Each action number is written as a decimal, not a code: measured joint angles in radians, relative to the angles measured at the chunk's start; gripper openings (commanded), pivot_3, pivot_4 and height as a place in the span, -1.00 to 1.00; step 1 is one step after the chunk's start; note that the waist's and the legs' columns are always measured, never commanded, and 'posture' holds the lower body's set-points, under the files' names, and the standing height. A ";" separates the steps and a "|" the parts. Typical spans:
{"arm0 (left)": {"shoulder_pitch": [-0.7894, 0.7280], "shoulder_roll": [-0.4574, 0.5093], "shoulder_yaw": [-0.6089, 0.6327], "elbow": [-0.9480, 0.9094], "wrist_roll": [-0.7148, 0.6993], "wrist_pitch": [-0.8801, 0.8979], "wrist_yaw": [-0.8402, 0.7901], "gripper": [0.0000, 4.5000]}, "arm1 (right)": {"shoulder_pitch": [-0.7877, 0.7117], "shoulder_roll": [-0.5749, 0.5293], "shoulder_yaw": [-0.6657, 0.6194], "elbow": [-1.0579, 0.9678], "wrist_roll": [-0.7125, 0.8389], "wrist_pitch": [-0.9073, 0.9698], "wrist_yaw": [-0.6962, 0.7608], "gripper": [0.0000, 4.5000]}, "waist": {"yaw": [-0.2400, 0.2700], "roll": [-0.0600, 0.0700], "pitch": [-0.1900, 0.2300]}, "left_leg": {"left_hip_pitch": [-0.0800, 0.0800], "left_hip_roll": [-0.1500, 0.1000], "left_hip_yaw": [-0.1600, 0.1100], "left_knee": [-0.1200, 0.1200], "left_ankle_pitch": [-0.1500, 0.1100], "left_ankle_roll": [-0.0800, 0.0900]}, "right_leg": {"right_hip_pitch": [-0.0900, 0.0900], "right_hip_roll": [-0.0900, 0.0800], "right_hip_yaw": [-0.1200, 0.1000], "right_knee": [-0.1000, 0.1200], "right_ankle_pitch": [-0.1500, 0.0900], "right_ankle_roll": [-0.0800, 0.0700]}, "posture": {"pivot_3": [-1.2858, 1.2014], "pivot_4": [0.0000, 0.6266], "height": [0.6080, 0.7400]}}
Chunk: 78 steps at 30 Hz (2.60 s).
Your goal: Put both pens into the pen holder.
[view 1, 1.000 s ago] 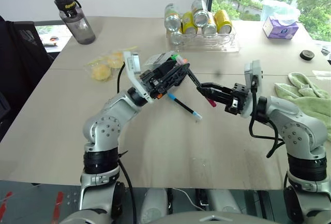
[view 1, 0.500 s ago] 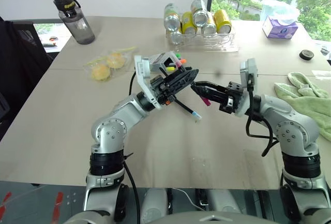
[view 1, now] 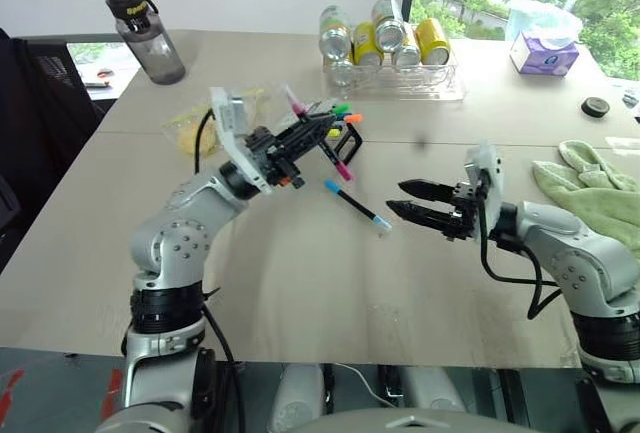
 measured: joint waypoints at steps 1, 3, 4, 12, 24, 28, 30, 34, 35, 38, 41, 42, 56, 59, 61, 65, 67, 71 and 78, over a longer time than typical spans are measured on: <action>-0.040 0.034 -0.041 0.028 0.082 -0.058 -0.029 -1.00 | 0.008 -0.044 -0.019 0.007 -0.005 -0.013 0.014 0.20 | 0.003 0.000 0.000 | -0.001 -0.001 -0.001 0.000 0.000 0.000 | 0.000 0.000 -0.002 0.000 0.000 0.000 | 0.03 -0.52 1.00; -0.092 0.066 -0.065 0.059 0.181 -0.133 -0.043 -1.00 | 0.018 -0.085 -0.064 0.036 -0.016 -0.027 0.022 0.20 | 0.006 0.000 0.000 | -0.001 -0.001 -0.002 0.000 0.000 0.000 | 0.000 0.000 -0.003 0.000 0.000 0.000 | 0.03 -0.52 1.00; -0.132 0.077 -0.093 0.079 0.260 -0.195 -0.049 -1.00 | 0.028 -0.109 -0.093 0.050 -0.021 -0.037 0.025 0.20 | 0.008 0.000 0.000 | -0.001 -0.002 -0.002 0.000 -0.001 0.001 | 0.000 -0.001 -0.003 -0.001 0.000 0.000 | 0.03 -0.52 1.00; -0.289 0.050 -0.372 0.174 0.736 -0.532 0.000 -1.00 | 0.057 -0.194 -0.176 0.072 -0.048 -0.147 0.099 0.20 | 0.008 0.000 0.000 | -0.004 -0.002 -0.003 0.000 0.000 0.001 | -0.002 0.000 -0.002 -0.001 0.000 0.000 | 0.03 -0.52 1.00; -0.261 0.020 -0.512 0.205 1.282 -0.689 0.298 -1.00 | 0.075 -0.229 -0.316 0.189 0.003 -0.288 0.277 0.20 | 0.008 0.000 0.000 | -0.004 -0.001 -0.003 0.001 -0.002 0.004 | -0.002 -0.001 -0.002 0.000 0.000 0.000 | 0.03 -0.52 1.00; -0.253 -0.008 -0.511 0.224 1.318 -0.674 0.322 -1.00 | 0.073 -0.234 -0.316 0.218 0.003 -0.290 0.291 0.20 | 0.008 0.000 0.000 | -0.004 -0.001 -0.003 0.001 -0.002 0.003 | -0.002 -0.001 -0.003 0.000 0.000 0.000 | 0.03 -0.52 1.00; -0.253 -0.021 -0.510 0.232 1.321 -0.667 0.327 -1.00 | 0.069 -0.236 -0.316 0.224 0.003 -0.290 0.293 0.20 | 0.008 0.000 0.000 | -0.004 -0.001 -0.003 0.001 -0.001 0.002 | -0.002 -0.001 -0.003 0.000 0.000 0.000 | 0.03 -0.52 1.00; -0.232 -0.044 -0.501 0.263 1.311 -0.644 0.326 -1.00 | 0.053 -0.259 -0.318 0.232 0.004 -0.290 0.306 0.20 | 0.006 0.000 0.000 | -0.004 -0.001 -0.003 0.001 0.000 0.001 | -0.002 -0.001 -0.002 0.000 0.000 0.000 | 0.03 -0.52 1.00; -0.225 -0.045 -0.501 0.268 1.311 -0.643 0.326 -1.00 | 0.053 -0.261 -0.318 0.232 0.005 -0.290 0.308 0.20 | 0.007 0.000 0.000 | -0.004 -0.001 -0.003 0.001 0.000 0.001 | -0.002 -0.001 -0.003 0.000 0.000 0.000 | 0.03 -0.52 1.00; -0.217 -0.049 -0.501 0.311 1.311 -0.650 0.327 -1.00 | 0.053 -0.261 -0.318 0.232 0.005 -0.290 0.314 0.20 | 0.008 0.000 0.000 | -0.004 -0.001 -0.003 0.001 0.000 0.001 | -0.002 -0.001 -0.003 0.000 0.000 0.000 | 0.03 -0.52 1.00; -0.222 -0.046 -0.498 0.375 1.309 -0.679 0.329 -1.00 | 0.054 -0.262 -0.319 0.232 0.006 -0.290 0.315 0.20 | 0.008 0.000 0.000 | -0.004 -0.001 -0.003 0.001 0.000 0.001 | -0.002 -0.001 -0.003 0.000 0.000 0.000 | 0.03 -0.52 1.00; -0.229 -0.039 -0.493 0.402 1.308 -0.692 0.330 -1.00 | 0.056 -0.262 -0.320 0.232 0.007 -0.290 0.314 0.20 | 0.008 0.000 0.000 | -0.004 -0.001 -0.003 0.001 0.000 0.001 | -0.002 -0.001 -0.003 0.000 0.000 0.000 | 0.03 -0.52 1.00; -0.313 0.000 -0.474 0.623 1.338 -0.802 0.355 -1.00 | 0.089 -0.265 -0.356 0.213 0.018 -0.282 0.310 0.20 | 0.010 0.000 0.000 | -0.005 -0.001 -0.003 0.001 0.000 0.001 | -0.002 -0.001 -0.003 0.000 0.000 0.000 | 0.03 -0.52 1.00; -0.313 0.002 -0.474 0.628 1.353 -0.802 0.356 -0.55 | 0.089 -0.274 -0.357 0.206 0.033 -0.275 0.312 0.22 | 0.011 0.000 0.000 | -0.005 -0.001 -0.003 0.001 0.000 0.001 | -0.002 -0.002 -0.003 0.000 0.000 0.000 | 0.03 -0.52 1.00; -0.313 0.002 -0.474 0.628 1.356 -0.802 0.361 -0.26 | 0.089 -0.279 -0.357 0.196 0.038 -0.273 0.312 0.22 | 0.011 0.000 0.000 | -0.005 -0.001 -0.003 0.001 0.000 0.001 | -0.002 -0.002 -0.003 0.000 0.000 0.000 | 0.03 -0.52 1.00; -0.315 0.003 -0.472 0.628 1.364 -0.803 0.377 0.56 | 0.088 -0.281 -0.357 0.194 0.043 -0.270 0.313 0.22 | 0.011 0.000 0.000 | -0.005 -0.001 -0.003 0.002 0.000 0.001 | -0.002 -0.002 -0.003 0.001 0.000 0.000 | 0.03 -0.52 1.00; -0.317 0.004 -0.473 0.628 1.375 -0.803 0.394 0.95 | 0.087 -0.281 -0.356 0.195 0.042 -0.270 0.313 0.22 | 0.011 0.000 0.000 | -0.005 -0.001 -0.003 0.002 0.000 0.001 | -0.002 -0.002 -0.003 0.001 0.000 0.000 | 0.03 -0.52 1.00; -0.325 0.008 -0.473 0.628 1.381 -0.803 0.403 0.95 | 0.082 -0.281 -0.352 0.196 0.042 -0.270 0.313 0.22 | 0.012 0.000 0.000 | -0.005 -0.001 -0.003 0.002 0.000 0.001 | -0.002 -0.002 -0.003 0.001 0.000 0.000 | 0.03 -0.52 1.00; -0.325 0.008 -0.472 0.627 1.380 -0.802 0.415 0.95 | 0.076 -0.280 -0.344 0.198 0.037 -0.271 0.313 0.22 | 0.011 0.000 0.000 | -0.005 -0.001 -0.003 0.002 0.000 0.001 | -0.002 -0.002 -0.003 0.001 0.000 0.000 | 0.03 -0.52 1.00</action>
